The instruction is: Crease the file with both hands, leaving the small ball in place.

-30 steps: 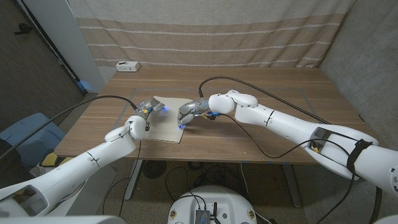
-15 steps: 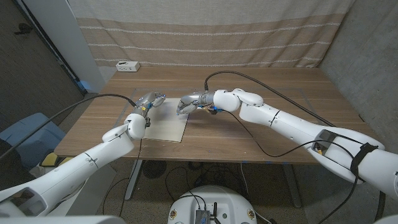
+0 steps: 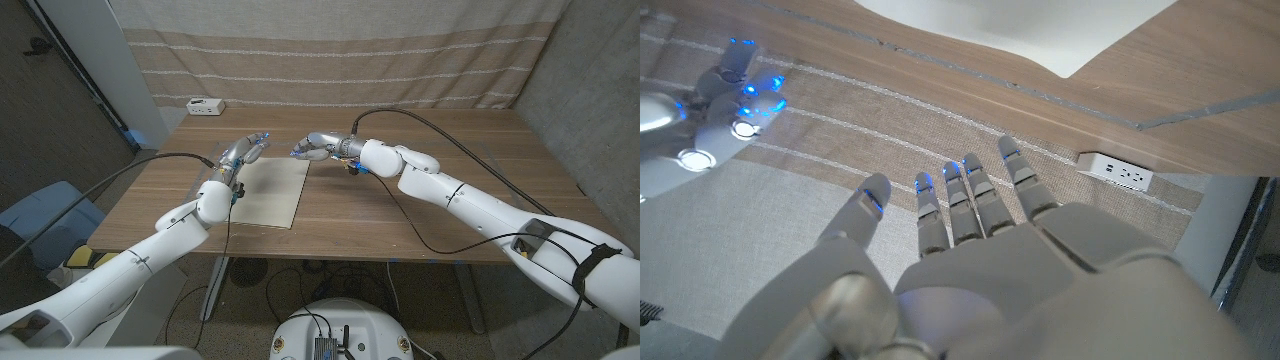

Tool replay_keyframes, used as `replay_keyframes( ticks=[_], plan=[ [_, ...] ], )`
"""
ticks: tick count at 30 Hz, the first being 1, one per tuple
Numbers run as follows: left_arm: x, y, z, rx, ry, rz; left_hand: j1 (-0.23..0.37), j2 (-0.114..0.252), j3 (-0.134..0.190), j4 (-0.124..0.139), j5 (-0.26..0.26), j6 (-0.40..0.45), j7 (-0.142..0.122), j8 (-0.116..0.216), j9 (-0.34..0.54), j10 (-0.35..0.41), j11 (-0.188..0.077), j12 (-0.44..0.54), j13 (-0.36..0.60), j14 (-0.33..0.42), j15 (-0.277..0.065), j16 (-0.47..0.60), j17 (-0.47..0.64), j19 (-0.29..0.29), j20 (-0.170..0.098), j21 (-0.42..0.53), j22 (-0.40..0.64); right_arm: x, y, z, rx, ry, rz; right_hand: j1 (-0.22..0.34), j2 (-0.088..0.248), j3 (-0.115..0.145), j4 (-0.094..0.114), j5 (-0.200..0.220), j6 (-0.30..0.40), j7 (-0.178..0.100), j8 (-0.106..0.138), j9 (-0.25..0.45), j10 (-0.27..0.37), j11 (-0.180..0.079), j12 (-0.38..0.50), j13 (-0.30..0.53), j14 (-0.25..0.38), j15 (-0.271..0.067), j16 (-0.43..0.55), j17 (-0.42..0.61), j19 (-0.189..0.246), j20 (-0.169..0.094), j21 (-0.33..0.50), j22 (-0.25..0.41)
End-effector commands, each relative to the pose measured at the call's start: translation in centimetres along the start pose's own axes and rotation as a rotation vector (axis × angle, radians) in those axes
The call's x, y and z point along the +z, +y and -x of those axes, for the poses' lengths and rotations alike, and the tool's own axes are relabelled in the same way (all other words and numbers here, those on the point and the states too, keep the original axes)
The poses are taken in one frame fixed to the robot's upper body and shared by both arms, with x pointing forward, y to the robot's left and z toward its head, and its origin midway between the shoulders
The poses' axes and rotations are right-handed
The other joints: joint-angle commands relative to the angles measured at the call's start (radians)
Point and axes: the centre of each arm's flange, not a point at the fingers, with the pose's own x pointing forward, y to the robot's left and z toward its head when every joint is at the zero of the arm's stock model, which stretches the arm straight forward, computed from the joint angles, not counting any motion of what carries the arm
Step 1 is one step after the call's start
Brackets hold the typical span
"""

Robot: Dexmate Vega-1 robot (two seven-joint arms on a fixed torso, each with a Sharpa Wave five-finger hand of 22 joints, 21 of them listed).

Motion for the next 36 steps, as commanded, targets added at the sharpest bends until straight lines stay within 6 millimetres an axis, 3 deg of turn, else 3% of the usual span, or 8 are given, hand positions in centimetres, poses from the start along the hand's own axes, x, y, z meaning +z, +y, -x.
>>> replay_keyframes(
  ticks=[1,16,25,36],
  plan=[
    [0.1,0.6,0.3,0.002,-0.088,0.207,-0.009,-0.006,-0.008,0.005,-0.014,-0.027,-0.009,0.007,0.001,-0.030,-0.002,-0.001,-0.001,-0.027,-0.007,0.000,0.001,-0.007,0.002,-0.003,0.001,-3.8,-0.8,1.6,-0.152,0.038,-0.200,-0.006,-0.005,-0.011,0.002,-0.002,-0.010,-0.002,0.003,0.005,-0.013,0.001,-0.001,0.005,-0.011,0.003,-0.002,0.006,-0.010,-0.002,-0.004,0.003],
    [-0.4,0.6,0.3,-0.021,-0.129,0.410,-0.019,-0.014,-0.016,0.003,-0.038,-0.088,-0.027,0.007,-0.002,-0.085,-0.012,0.001,-0.006,-0.084,-0.004,-0.005,-0.005,-0.024,-0.013,-0.011,0.001,-7.2,-1.7,3.5,-0.286,-0.035,-0.556,-0.021,-0.006,-0.028,0.006,-0.001,-0.024,0.008,0.010,0.005,-0.044,0.007,0.000,0.005,-0.034,0.022,-0.007,0.010,-0.023,0.000,-0.014,0.003],
    [-0.6,0.6,0.1,-0.038,-0.140,0.462,-0.021,-0.016,-0.020,-0.001,-0.047,-0.100,-0.025,0.010,-0.003,-0.102,-0.014,0.003,-0.008,-0.108,-0.001,-0.006,-0.006,-0.033,-0.018,-0.016,0.001,-8.4,-2.1,4.4,-0.343,-0.079,-0.701,-0.036,-0.016,-0.038,0.011,-0.001,-0.031,0.014,0.012,0.005,-0.050,0.019,0.004,0.005,-0.035,0.036,-0.009,0.008,-0.027,0.007,-0.019,0.004],
    [-1.5,0.9,-0.5,-0.065,-0.140,0.520,-0.028,-0.013,-0.024,0.003,-0.059,-0.124,-0.017,0.011,-0.004,-0.131,-0.040,0.005,-0.011,-0.133,0.003,-0.003,-0.006,-0.044,-0.019,-0.021,0.001,-9.4,-1.6,4.9,-0.413,-0.102,-0.842,-0.054,-0.025,-0.046,0.014,0.000,-0.046,0.026,0.012,0.004,-0.056,0.026,0.007,0.004,-0.030,0.053,-0.011,0.001,-0.028,0.013,-0.023,0.003]
  ],
)
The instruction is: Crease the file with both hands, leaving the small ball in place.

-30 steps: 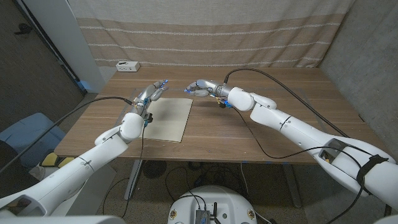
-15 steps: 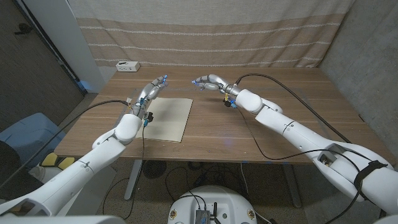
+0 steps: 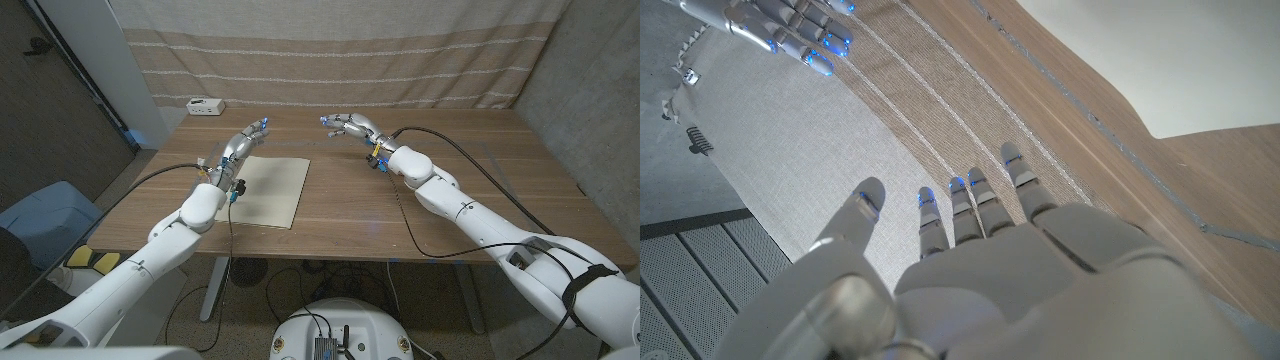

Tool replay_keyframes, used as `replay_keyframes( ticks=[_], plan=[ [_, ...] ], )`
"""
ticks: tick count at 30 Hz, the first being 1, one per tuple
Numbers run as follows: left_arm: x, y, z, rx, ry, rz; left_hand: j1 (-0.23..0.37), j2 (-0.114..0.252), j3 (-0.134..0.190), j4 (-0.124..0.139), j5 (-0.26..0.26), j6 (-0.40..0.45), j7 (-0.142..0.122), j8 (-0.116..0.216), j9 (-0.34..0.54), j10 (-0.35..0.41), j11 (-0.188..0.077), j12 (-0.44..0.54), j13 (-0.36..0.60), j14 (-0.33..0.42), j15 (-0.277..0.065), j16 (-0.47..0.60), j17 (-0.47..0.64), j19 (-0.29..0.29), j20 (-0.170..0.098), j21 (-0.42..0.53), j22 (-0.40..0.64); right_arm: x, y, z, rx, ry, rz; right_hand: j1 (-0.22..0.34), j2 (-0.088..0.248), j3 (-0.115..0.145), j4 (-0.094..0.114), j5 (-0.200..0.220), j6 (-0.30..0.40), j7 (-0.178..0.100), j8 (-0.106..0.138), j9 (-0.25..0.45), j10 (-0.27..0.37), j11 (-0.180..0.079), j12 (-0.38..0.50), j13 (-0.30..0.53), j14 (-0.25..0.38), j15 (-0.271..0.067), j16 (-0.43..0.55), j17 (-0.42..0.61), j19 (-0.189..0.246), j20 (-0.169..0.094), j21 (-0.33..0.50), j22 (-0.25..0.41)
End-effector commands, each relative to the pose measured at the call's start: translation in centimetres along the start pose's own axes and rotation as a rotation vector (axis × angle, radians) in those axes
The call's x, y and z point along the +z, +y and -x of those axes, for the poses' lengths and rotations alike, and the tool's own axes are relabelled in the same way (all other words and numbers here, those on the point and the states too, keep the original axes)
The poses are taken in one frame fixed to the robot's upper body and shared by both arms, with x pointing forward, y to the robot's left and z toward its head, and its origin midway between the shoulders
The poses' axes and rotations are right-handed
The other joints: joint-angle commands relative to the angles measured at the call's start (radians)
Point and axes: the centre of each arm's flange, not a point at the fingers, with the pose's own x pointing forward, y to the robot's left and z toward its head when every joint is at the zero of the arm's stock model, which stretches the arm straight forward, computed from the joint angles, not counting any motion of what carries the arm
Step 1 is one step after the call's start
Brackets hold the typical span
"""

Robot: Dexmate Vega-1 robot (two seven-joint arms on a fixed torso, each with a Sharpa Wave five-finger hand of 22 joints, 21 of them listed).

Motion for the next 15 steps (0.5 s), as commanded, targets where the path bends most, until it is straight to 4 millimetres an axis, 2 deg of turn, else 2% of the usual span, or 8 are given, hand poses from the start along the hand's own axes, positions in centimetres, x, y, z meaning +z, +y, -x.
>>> replay_keyframes(
  ticks=[1,9,15],
  plan=[
    [-0.6,0.8,-0.5,-0.023,-0.009,0.086,-0.009,-0.005,-0.004,-0.002,-0.005,-0.011,0.004,0.006,0.000,-0.010,-0.001,0.005,0.003,-0.007,-0.001,-0.003,0.003,-0.006,-0.001,-0.004,0.002,-1.4,-1.0,0.9,-0.092,-0.038,-0.194,-0.015,-0.003,-0.009,0.002,0.000,-0.007,0.004,0.008,0.004,0.003,0.003,0.010,0.004,0.001,0.012,-0.004,-0.001,0.001,0.006,-0.001,0.004],
    [-1.3,1.7,-0.9,-0.035,-0.009,0.167,-0.013,-0.005,-0.006,0.000,-0.010,-0.025,0.009,0.005,0.000,-0.021,-0.002,0.005,0.002,-0.022,0.002,-0.004,0.003,-0.011,-0.008,-0.006,0.002,-2.7,-1.4,1.9,-0.175,-0.087,-0.367,-0.026,-0.012,-0.015,0.002,0.000,-0.011,0.014,0.009,0.004,0.004,0.011,0.012,0.003,0.003,0.023,-0.007,-0.006,0.001,0.015,-0.004,0.003],
    [-1.8,1.8,-1.6,-0.050,-0.006,0.213,-0.016,-0.001,-0.007,0.004,-0.013,-0.032,0.014,0.006,-0.001,-0.026,0.000,0.007,0.001,-0.029,0.005,-0.003,0.004,-0.014,-0.009,-0.007,0.002,-3.4,-2.1,2.7,-0.244,-0.117,-0.456,-0.040,-0.016,-0.017,0.001,0.002,-0.010,0.027,0.013,0.003,0.022,0.027,0.022,0.003,0.018,0.039,-0.006,-0.015,0.009,0.038,-0.005,0.003]
  ],
)
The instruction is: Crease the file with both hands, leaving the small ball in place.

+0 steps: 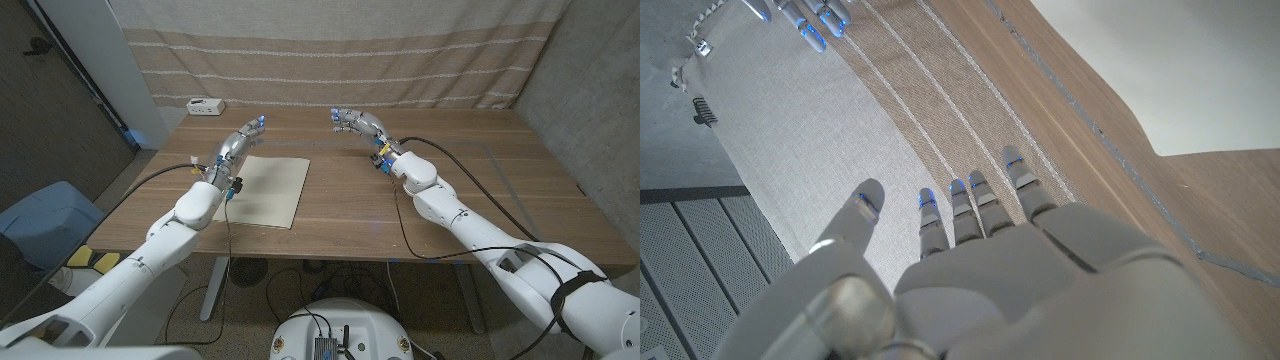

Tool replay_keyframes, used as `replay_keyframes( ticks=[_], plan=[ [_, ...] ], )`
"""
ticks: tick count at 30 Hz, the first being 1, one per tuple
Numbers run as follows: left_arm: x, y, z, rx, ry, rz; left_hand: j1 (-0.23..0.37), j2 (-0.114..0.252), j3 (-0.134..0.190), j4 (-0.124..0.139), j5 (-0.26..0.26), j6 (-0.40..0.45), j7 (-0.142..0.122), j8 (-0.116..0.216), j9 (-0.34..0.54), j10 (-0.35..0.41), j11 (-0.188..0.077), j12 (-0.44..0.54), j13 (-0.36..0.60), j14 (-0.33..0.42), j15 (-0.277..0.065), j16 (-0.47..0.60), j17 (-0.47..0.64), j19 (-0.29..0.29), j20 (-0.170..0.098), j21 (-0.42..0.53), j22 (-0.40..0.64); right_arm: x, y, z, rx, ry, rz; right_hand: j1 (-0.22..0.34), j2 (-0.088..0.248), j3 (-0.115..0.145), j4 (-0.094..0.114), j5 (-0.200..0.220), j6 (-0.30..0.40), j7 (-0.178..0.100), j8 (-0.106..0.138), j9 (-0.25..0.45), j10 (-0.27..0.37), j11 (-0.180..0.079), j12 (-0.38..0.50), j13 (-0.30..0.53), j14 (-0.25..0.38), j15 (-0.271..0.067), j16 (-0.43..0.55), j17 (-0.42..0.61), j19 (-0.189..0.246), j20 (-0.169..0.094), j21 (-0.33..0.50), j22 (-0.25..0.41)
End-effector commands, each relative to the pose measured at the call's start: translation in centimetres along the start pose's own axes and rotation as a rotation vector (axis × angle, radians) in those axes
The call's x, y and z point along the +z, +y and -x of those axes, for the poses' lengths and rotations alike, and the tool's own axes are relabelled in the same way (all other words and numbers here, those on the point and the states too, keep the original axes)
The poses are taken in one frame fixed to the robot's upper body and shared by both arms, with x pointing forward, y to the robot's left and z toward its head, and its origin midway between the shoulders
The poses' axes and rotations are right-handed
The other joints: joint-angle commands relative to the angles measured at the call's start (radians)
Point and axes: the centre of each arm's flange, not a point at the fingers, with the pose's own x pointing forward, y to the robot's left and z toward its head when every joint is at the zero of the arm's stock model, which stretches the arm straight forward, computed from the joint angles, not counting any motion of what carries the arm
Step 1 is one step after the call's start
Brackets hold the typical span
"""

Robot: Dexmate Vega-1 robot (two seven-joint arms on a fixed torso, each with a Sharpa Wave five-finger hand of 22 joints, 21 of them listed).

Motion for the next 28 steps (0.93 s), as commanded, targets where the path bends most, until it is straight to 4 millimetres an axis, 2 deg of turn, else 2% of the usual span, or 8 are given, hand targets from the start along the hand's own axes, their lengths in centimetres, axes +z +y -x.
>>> replay_keyframes(
  ticks=[1,15,23,28],
  plan=[
    [-0.8,0.9,-1.0,-0.026,-0.002,0.106,-0.011,0.007,-0.004,0.002,-0.002,-0.008,0.001,0.006,-0.001,-0.003,-0.001,0.007,0.001,-0.006,0.003,-0.003,0.004,-0.006,-0.001,0.000,0.002,-1.2,-1.7,1.6,-0.135,-0.070,-0.208,-0.011,-0.004,-0.006,-0.005,0.002,0.005,0.013,0.008,0.003,0.017,0.013,0.011,0.003,0.015,0.013,0.001,-0.003,0.007,0.011,-0.005,0.003],
    [-2.5,1.4,-2.2,-0.056,0.015,0.202,-0.019,0.021,-0.001,0.017,-0.008,-0.008,0.023,0.011,-0.002,0.000,-0.001,0.013,0.000,-0.005,0.006,0.003,0.005,-0.011,-0.011,-0.002,0.002,-2.0,-3.5,2.3,-0.236,-0.083,-0.248,-0.019,-0.009,-0.002,-0.013,0.005,0.013,0.026,0.013,0.002,0.044,0.023,0.021,0.002,0.044,0.026,0.004,-0.016,0.025,0.016,-0.004,0.003],
    [-3.4,2.2,-2.8,-0.056,0.024,0.215,-0.019,0.023,0.000,0.019,-0.009,-0.007,0.027,0.013,-0.002,-0.001,0.000,0.014,-0.001,-0.005,0.008,0.003,0.004,-0.012,-0.012,-0.003,0.002,-1.9,-1.8,2.7,-0.276,-0.100,-0.250,-0.021,-0.011,-0.001,-0.016,0.005,0.018,0.028,0.014,0.001,0.048,0.024,0.022,0.002,0.049,0.026,0.003,-0.020,0.026,0.019,-0.006,0.003],
    [-3.9,2.3,-3.2,-0.040,0.020,0.239,-0.021,0.026,0.000,0.022,-0.010,-0.007,0.030,0.013,-0.002,-0.002,0.003,0.015,-0.001,-0.006,0.011,0.004,0.004,-0.012,-0.012,-0.003,0.002,-0.8,-0.4,2.5,-0.252,-0.126,-0.226,-0.023,-0.014,-0.001,-0.018,0.005,0.018,0.028,0.014,0.001,0.047,0.026,0.021,0.002,0.047,0.028,0.001,-0.023,0.024,0.020,-0.008,0.003]
  ],
)
